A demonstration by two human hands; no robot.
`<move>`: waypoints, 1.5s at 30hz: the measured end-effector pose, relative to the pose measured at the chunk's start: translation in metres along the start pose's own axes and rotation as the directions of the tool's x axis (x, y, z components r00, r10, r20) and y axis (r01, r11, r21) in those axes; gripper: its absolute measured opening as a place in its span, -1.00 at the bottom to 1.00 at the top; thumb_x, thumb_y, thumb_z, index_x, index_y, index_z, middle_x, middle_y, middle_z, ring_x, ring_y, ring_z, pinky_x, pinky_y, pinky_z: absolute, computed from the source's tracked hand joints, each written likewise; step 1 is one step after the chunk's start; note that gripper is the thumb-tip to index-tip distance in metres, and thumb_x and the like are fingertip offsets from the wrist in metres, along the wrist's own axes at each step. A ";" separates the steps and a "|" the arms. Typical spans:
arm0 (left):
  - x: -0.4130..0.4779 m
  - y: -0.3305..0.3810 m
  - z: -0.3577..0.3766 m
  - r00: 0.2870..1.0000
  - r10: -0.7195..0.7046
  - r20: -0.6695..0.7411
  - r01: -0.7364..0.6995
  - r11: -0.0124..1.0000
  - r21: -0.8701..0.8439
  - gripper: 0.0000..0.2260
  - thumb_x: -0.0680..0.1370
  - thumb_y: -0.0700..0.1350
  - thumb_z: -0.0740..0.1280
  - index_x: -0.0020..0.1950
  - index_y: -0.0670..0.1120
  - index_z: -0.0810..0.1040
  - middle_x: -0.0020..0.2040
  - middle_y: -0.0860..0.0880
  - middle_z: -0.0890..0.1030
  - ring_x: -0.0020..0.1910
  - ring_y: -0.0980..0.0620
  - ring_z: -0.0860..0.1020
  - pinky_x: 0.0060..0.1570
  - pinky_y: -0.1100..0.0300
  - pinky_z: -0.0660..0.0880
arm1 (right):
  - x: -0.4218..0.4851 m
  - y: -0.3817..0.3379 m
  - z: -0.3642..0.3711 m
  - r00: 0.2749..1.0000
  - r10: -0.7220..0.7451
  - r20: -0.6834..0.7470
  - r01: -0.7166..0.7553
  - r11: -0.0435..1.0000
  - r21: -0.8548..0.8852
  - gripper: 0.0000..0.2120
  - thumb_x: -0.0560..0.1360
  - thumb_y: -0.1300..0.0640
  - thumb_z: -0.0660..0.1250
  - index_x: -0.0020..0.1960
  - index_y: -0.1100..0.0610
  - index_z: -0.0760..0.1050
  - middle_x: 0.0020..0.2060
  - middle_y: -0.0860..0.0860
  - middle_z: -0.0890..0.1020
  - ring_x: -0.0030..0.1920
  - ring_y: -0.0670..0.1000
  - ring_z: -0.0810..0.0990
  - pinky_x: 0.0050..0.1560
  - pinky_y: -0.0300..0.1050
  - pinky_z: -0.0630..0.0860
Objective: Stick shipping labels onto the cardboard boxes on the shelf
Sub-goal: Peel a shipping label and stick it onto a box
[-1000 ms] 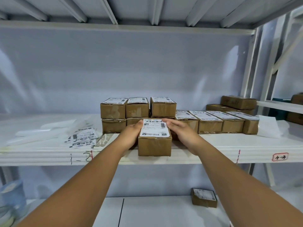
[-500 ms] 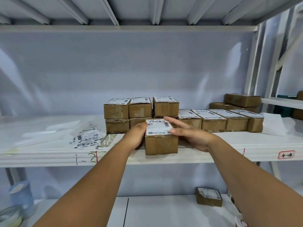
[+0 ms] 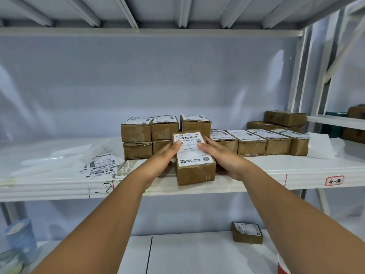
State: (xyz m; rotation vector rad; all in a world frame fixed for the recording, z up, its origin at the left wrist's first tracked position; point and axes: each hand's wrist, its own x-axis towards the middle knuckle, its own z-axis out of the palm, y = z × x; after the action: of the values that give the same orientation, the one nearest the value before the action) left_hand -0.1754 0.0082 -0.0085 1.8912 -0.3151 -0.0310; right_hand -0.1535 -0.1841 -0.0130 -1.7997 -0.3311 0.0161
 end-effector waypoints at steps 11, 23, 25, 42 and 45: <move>-0.008 -0.005 -0.007 0.998 0.063 0.004 -0.063 0.998 -0.009 -0.42 0.49 0.28 0.15 0.48 0.27 0.09 0.22 0.28 0.48 0.14 0.13 0.55 0.00 0.20 0.33 | -0.013 -0.005 -0.002 0.996 -0.032 -0.086 0.062 0.926 0.373 -0.62 0.49 0.12 0.34 0.28 -0.08 0.42 0.00 -0.02 0.70 -0.04 0.00 0.68 -0.07 -0.09 0.58; 0.003 0.029 0.038 0.930 0.353 0.101 -0.355 0.935 0.007 -0.41 0.40 0.00 0.45 0.37 0.20 0.30 0.25 0.17 0.44 0.22 0.13 0.48 0.18 0.20 0.42 | -0.026 -0.009 -0.043 0.889 0.085 -0.449 0.246 0.739 0.627 -0.68 0.50 0.17 0.37 0.23 0.14 0.43 0.02 0.13 0.68 0.01 0.14 0.66 -0.04 0.14 0.60; 0.019 0.035 0.062 0.897 0.436 0.077 -0.441 0.894 0.078 -0.34 0.40 -0.10 0.50 0.41 0.18 0.28 0.33 0.17 0.41 0.26 0.20 0.43 0.25 0.22 0.40 | -0.025 -0.014 -0.050 0.884 0.059 -0.464 0.279 0.729 0.625 -0.70 0.53 0.13 0.32 0.25 0.14 0.46 0.06 0.13 0.67 0.04 0.13 0.66 -0.04 0.06 0.60; 0.093 0.000 0.089 0.570 0.812 -0.123 -0.120 0.231 0.966 -0.43 0.41 -0.07 0.42 0.41 -0.02 0.37 0.47 -0.09 0.30 0.43 -0.15 0.14 0.35 -0.08 0.10 | 0.039 -0.011 -0.084 0.684 -0.109 -0.721 0.195 0.980 0.038 -0.23 0.13 -0.46 0.19 0.16 0.00 0.53 0.06 -0.01 0.63 0.10 0.07 0.59 0.16 0.11 0.53; 0.092 -0.001 0.087 0.640 0.752 -0.156 -0.089 0.274 0.957 -0.40 0.48 -0.01 0.34 0.48 -0.06 0.24 0.51 -0.06 0.20 0.50 -0.12 0.09 0.42 -0.08 0.06 | 0.056 -0.009 -0.086 0.730 -0.066 -0.680 0.106 0.994 0.018 -0.21 0.08 -0.53 0.15 -0.01 0.05 0.56 -0.04 0.02 0.66 0.06 0.12 0.60 0.14 0.15 0.53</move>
State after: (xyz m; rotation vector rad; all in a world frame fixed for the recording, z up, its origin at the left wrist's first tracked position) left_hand -0.1019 -0.0933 -0.0269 2.6438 -0.4818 1.4665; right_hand -0.0857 -0.2506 0.0272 -1.6040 0.1206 -0.6880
